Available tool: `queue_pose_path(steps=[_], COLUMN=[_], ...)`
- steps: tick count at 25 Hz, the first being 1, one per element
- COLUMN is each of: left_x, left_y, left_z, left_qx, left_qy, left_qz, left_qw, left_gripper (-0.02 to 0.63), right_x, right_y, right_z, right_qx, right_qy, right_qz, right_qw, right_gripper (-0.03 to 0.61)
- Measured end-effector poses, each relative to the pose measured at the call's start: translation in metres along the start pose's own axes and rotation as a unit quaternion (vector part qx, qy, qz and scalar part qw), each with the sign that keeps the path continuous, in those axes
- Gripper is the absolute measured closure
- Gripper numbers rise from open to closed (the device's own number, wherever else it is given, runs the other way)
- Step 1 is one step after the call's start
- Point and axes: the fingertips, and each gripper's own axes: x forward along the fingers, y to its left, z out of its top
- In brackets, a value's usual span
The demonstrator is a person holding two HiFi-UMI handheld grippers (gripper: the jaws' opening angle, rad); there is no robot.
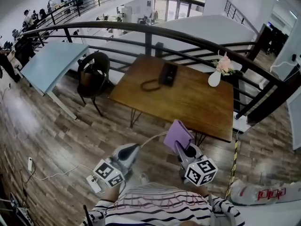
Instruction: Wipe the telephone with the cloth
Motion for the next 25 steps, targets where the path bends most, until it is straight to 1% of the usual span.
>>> queue_pose_path(steps=[3, 7, 11, 14, 17, 21, 25], left_x=[0.000, 0.009, 0.032, 0.053, 0.076, 0.115, 0.168], left_y=[0.036, 0.072, 0.095, 0.105, 0.120, 0.144, 0.168], left_z=[0.011, 0.015, 0.016, 0.011, 0.008, 0.011, 0.019], left_qx=[-0.001, -0.001, -0.009, -0.017, -0.022, -0.022, -0.009], left_qy=[0.002, 0.011, 0.014, 0.019, 0.021, 0.022, 0.024], left_qz=[-0.009, -0.025, -0.039, -0.049, -0.050, -0.046, -0.045], left_qw=[1.0000, 0.9996, 0.9991, 0.9985, 0.9983, 0.9984, 0.9987], left_gripper=[0.612, 0.612, 0.612, 0.612, 0.612, 0.612, 0.612], right_x=[0.032, 0.061, 0.080, 0.091, 0.106, 0.134, 0.163], right_y=[0.002, -0.006, -0.022, -0.041, -0.064, -0.098, -0.141], right_z=[0.008, 0.012, 0.019, 0.023, 0.030, 0.047, 0.069], right_qx=[0.003, 0.015, 0.023, 0.025, 0.025, 0.024, 0.021], right_qy=[-0.006, -0.017, -0.021, -0.019, -0.018, -0.017, -0.019], right_qz=[-0.014, -0.036, -0.050, -0.059, -0.061, -0.053, -0.041], right_qw=[1.000, 0.999, 0.998, 0.998, 0.998, 0.998, 0.999], right_gripper=[0.543, 0.543, 0.543, 0.543, 0.543, 0.543, 0.543])
